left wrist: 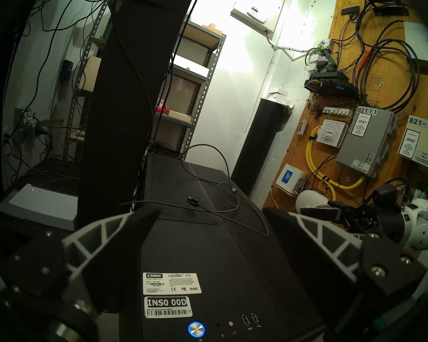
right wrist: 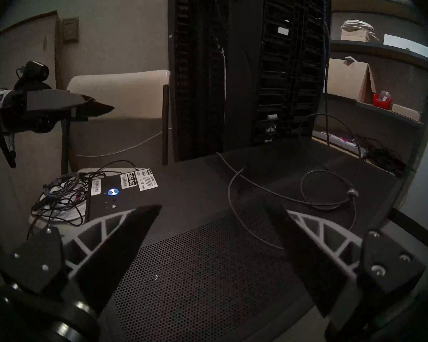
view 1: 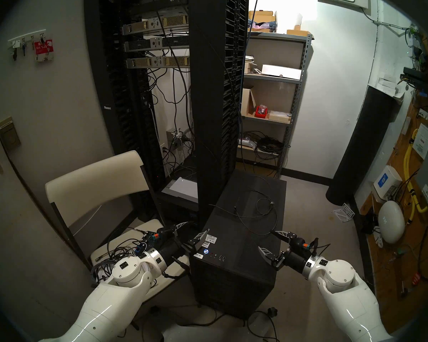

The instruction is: Insert the cable into the workstation's USB slot

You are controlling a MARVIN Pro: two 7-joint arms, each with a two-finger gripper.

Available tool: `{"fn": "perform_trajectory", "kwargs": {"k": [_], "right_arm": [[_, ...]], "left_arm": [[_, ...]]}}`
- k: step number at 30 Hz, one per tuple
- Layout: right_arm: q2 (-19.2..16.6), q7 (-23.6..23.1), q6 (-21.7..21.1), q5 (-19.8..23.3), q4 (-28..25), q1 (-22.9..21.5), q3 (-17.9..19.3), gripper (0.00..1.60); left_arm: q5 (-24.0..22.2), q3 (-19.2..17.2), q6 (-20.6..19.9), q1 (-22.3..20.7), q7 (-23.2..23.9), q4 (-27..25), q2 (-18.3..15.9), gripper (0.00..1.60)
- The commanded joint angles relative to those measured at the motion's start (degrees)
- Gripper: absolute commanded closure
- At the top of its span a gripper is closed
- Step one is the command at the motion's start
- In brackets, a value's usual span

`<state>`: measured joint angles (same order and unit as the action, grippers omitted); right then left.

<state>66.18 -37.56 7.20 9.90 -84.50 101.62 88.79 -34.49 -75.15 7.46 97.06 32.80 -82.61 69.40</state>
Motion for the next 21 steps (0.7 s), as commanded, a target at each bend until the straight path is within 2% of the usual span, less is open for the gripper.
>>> {"fn": "perform_trajectory", "kwargs": {"k": [1,3,5,7,8,12,14,18,21], "right_arm": [[0.97,0.08,-0.03,-1.36,2.01,-6.84,-1.36,0.09],[1.36,0.45,-0.24,-2.1,2.56,-7.24,-1.65,0.1],[1.68,0.53,-0.42,-3.14,4.23,-8.8,-2.39,0.27],[1.97,0.54,-0.6,-4.03,5.5,-10.04,-3.01,0.31],[2.12,0.52,-0.7,-4.52,5.97,-10.59,-3.33,0.4],[2.93,0.55,-0.81,-6.49,8.4,-12.77,-4.45,0.53],[3.29,0.43,-0.76,-7.36,10.41,-14.41,-5.08,0.45],[4.07,0.36,-0.43,-8.73,12.93,-16.26,-5.43,0.46],[4.54,0.02,-0.21,-9.53,15.17,-18.28,-5.91,0.4]], "left_arm": [[0.01,-0.07,0.15,-0.26,0.01,-0.79,0.06,0.0],[0.01,-0.08,0.15,-0.26,0.02,-0.77,0.07,0.0],[0.01,-0.08,0.15,-0.27,0.04,-0.76,0.08,0.0],[0.01,-0.08,0.16,-0.28,0.05,-0.74,0.08,0.0],[0.01,-0.08,0.16,-0.28,0.06,-0.73,0.09,0.0],[0.01,-0.09,0.16,-0.29,0.08,-0.72,0.1,0.0],[0.01,-0.1,0.16,-0.29,0.09,-0.71,0.1,0.0],[0.02,-0.11,0.17,-0.29,0.11,-0.71,0.11,0.0],[0.02,-0.11,0.17,-0.28,0.11,-0.71,0.12,0.0]]}}
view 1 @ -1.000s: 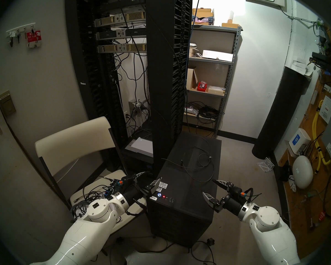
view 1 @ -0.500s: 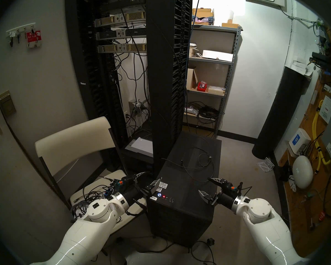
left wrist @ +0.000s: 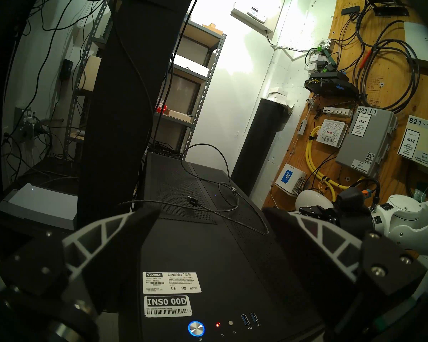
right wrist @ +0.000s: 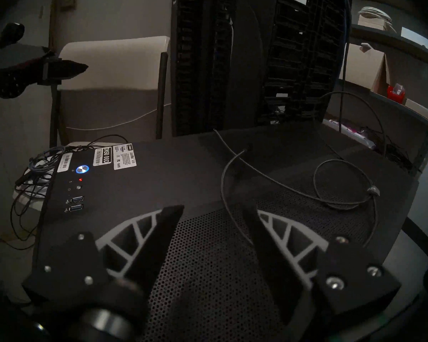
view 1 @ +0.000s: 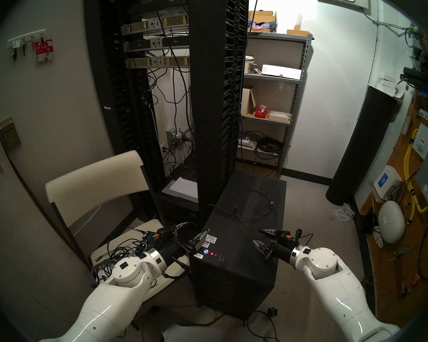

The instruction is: Insert the cable into the workstation's USB slot

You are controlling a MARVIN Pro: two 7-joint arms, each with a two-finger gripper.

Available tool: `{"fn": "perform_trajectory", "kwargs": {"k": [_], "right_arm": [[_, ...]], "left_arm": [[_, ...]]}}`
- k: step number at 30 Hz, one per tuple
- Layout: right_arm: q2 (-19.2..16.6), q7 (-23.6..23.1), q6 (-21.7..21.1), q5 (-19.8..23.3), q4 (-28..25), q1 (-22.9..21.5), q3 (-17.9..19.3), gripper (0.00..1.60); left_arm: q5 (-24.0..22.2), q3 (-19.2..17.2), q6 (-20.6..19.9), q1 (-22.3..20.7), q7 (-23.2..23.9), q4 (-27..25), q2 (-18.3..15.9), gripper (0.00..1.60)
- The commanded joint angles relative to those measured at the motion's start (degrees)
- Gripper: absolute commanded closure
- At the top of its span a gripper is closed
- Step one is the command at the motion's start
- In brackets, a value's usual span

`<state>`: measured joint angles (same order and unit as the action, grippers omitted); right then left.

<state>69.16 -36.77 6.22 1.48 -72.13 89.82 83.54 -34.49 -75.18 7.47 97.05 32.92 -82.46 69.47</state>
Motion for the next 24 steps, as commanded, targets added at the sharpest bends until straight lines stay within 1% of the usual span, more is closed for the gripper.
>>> {"fn": "perform_trajectory", "kwargs": {"k": [1,2,4,6,7,9,10,12,13,14,17,18,20,22,23,24], "right_arm": [[1.79,-0.53,0.78,-1.44,2.43,-6.07,-0.38,0.4],[1.92,-0.86,0.92,-1.72,3.96,-7.44,-0.81,0.4],[2.18,-1.1,1.02,-2.34,5.34,-8.61,-1.1,0.41],[2.42,-0.92,1.07,-2.59,4.95,-8.16,-0.74,0.41],[2.7,-1.35,1.25,-3.01,6.45,-9.53,-0.96,0.41],[2.98,-1.8,1.48,-3.42,8.04,-10.89,-1.16,0.44],[3.12,-2.1,1.64,-3.63,9.21,-11.85,-1.36,0.48],[3.32,-1.98,1.66,-3.9,9.07,-11.57,-1.06,0.5],[3.58,-2.43,1.86,-4.28,11.08,-13.05,-1.32,0.55],[3.75,-2.61,2.13,-4.52,12.02,-13.62,-1.35,0.6],[4.04,-2.97,2.54,-4.92,13.57,-14.53,-1.41,0.61],[4.33,-3.5,3.25,-5.29,15.91,-16.05,-1.72,0.63],[4.53,-3.54,3.58,-5.54,16.2,-16.03,-1.51,0.63],[4.72,-4.18,4.34,-5.79,18.55,-17.62,-1.87,0.78],[4.8,-4.59,4.81,-5.88,19.83,-18.48,-2.07,0.82],[4.92,-4.55,5.04,-6.01,19.57,-18.09,-1.77,0.89]], "left_arm": [[0.02,-0.09,0.16,-0.28,-0.01,-0.86,0.05,0.0],[0.02,-0.09,0.16,-0.28,0.0,-0.86,0.05,0.0],[0.02,-0.1,0.16,-0.28,0.01,-0.86,0.06,0.0],[0.02,-0.1,0.16,-0.28,0.01,-0.86,0.06,0.0],[0.03,-0.11,0.16,-0.28,0.01,-0.86,0.06,0.0],[0.03,-0.11,0.16,-0.27,0.02,-0.86,0.07,0.0],[0.03,-0.12,0.16,-0.27,0.02,-0.86,0.07,0.0],[0.03,-0.12,0.16,-0.27,0.02,-0.86,0.07,0.0],[0.04,-0.12,0.16,-0.27,0.02,-0.87,0.07,0.0],[0.04,-0.13,0.15,-0.26,0.02,-0.88,0.08,0.0],[0.05,-0.13,0.15,-0.25,0.02,-0.9,0.08,0.0],[0.06,-0.14,0.15,-0.24,0.01,-0.91,0.08,0.0],[0.06,-0.15,0.14,-0.24,0.01,-0.92,0.08,0.0],[0.06,-0.15,0.14,-0.23,0.0,-0.94,0.08,0.0],[0.07,-0.15,0.14,-0.22,0.0,-0.95,0.08,0.0],[0.07,-0.16,0.13,-0.22,-0.01,-0.95,0.08,0.0]]}}
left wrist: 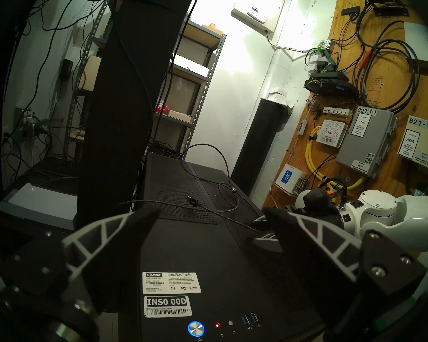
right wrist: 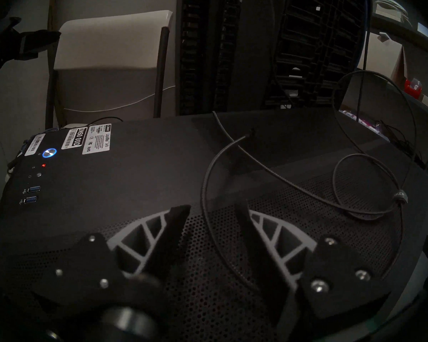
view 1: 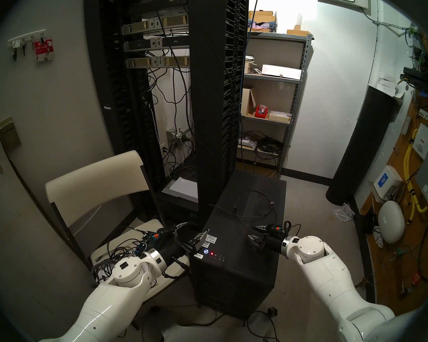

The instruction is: Insert the cable into the workstation's USB slot

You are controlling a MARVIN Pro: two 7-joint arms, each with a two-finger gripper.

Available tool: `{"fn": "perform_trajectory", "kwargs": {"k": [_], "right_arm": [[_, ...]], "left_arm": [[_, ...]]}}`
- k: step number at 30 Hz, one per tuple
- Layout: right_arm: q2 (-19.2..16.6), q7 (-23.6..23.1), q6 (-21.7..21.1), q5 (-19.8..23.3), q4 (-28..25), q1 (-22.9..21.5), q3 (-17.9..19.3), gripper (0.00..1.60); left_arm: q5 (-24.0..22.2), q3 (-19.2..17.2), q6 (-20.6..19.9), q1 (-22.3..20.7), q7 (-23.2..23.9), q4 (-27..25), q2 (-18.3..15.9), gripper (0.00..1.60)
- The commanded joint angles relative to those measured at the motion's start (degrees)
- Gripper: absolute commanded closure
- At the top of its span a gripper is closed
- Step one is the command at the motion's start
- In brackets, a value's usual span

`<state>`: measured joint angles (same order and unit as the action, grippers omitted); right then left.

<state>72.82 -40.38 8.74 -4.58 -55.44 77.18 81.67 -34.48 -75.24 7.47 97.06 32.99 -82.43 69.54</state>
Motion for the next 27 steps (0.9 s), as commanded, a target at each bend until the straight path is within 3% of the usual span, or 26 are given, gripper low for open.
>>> {"fn": "perform_trajectory", "kwargs": {"k": [1,2,3,5,10,13,18,27], "right_arm": [[1.37,-1.36,3.2,-0.02,4.27,-6.29,-0.06,0.93],[1.52,-2.06,4.49,-0.02,6.06,-7.25,-0.16,1.15],[1.55,-2.6,5.35,0.08,7.52,-8.16,-0.42,1.52],[1.56,-3.15,6.34,0.27,8.4,-8.57,-0.46,1.6],[1.51,-4.95,10.73,1.83,9.2,-8.06,0.52,1.6],[0.98,-6.61,13.98,3.82,5.92,-5.27,1.97,1.6],[0.5,-8.68,15.88,5.17,2.2,-2.48,2.8,1.6],[-0.01,-11.22,17.17,8.54,-4.33,3.3,5.55,1.6]], "left_arm": [[0.07,-0.1,0.13,-0.21,-0.08,-0.99,0.01,0.0],[0.08,-0.11,0.12,-0.2,-0.1,-1.02,0.01,0.0],[0.09,-0.11,0.12,-0.19,-0.11,-1.03,0.01,0.0],[0.1,-0.12,0.11,-0.18,-0.12,-1.05,0.01,0.0],[0.13,-0.13,0.08,-0.14,-0.17,-1.12,0.01,0.0],[-1.63,-0.04,-0.85,-0.75,1.53,-1.33,0.35,0.0],[-3.06,0.58,-2.36,-2.24,4.0,-1.81,0.44,0.0],[-9.22,1.55,-10.38,-5.76,8.96,-3.04,1.91,0.0]]}}
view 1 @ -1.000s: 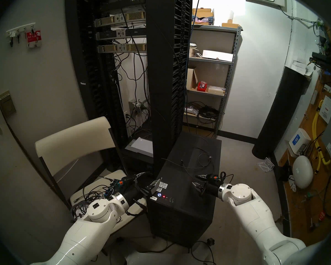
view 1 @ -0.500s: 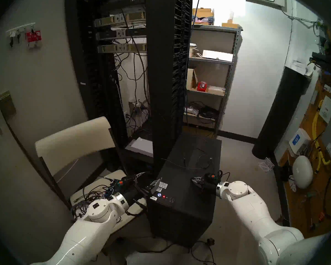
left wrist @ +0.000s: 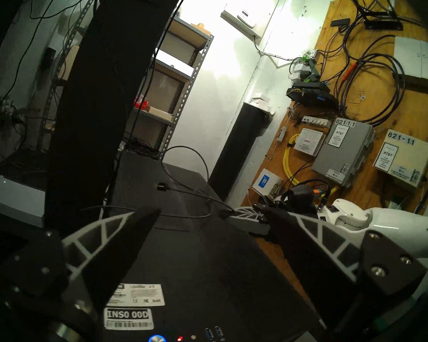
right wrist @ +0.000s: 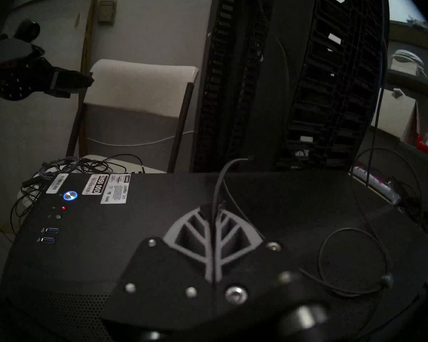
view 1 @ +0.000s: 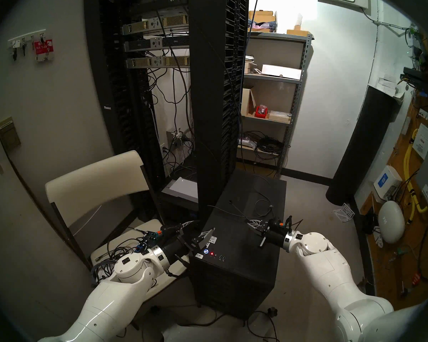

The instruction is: Insert the cable into the workstation's USB slot

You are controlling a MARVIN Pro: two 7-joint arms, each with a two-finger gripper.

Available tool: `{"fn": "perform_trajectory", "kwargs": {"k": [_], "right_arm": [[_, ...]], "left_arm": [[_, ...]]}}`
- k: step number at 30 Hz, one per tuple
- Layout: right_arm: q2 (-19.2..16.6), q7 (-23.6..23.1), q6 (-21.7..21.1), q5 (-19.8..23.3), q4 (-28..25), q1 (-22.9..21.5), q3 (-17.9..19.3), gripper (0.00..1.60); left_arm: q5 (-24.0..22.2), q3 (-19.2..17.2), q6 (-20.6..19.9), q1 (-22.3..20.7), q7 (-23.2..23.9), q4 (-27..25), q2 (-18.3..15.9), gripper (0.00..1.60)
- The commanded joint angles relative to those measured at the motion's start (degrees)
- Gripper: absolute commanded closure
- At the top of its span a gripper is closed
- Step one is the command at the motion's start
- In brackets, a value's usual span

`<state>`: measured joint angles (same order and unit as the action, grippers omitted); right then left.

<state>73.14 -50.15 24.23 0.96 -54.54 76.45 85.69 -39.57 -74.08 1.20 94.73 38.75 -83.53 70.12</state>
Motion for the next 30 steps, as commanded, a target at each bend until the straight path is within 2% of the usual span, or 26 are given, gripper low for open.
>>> {"fn": "perform_trajectory", "kwargs": {"k": [1,9,11,17,21,24,30], "right_arm": [[-0.33,-1.63,1.87,3.27,-5.78,4.6,1.73,1.6],[-0.14,-3.28,3.77,6.14,-12.16,10.83,3.82,1.6],[0.21,-3.94,4.89,7.29,-14.24,12.52,4.47,1.6],[0.75,-4.91,4.57,8.03,-19.02,16.25,4.74,1.6],[0.73,-4.74,3.86,7.84,-22.02,18.73,5.26,1.6],[0.73,-4.88,3.41,7.81,-23.54,20.14,5.57,1.6],[1.04,-4.82,2.69,7.45,-25.13,22.17,6.0,1.6]], "left_arm": [[-4.44,0.56,-4.67,-3.73,3.42,-1.93,1.5,0.0],[-9.35,2.06,-12.24,-6.25,4.87,0.71,3.81,0.0],[-11.53,2.92,-15.83,-7.14,4.71,2.21,5.32,0.0],[-12.28,4.53,-17.44,-9.16,3.22,5.7,8.51,0.0],[-14.13,3.88,-17.49,-10.09,2.06,8.24,11.01,0.0],[-15.46,3.4,-17.57,-11.2,1.76,9.75,12.25,0.0],[-15.2,3.51,-16.86,-12.78,0.78,11.32,13.29,0.0]]}}
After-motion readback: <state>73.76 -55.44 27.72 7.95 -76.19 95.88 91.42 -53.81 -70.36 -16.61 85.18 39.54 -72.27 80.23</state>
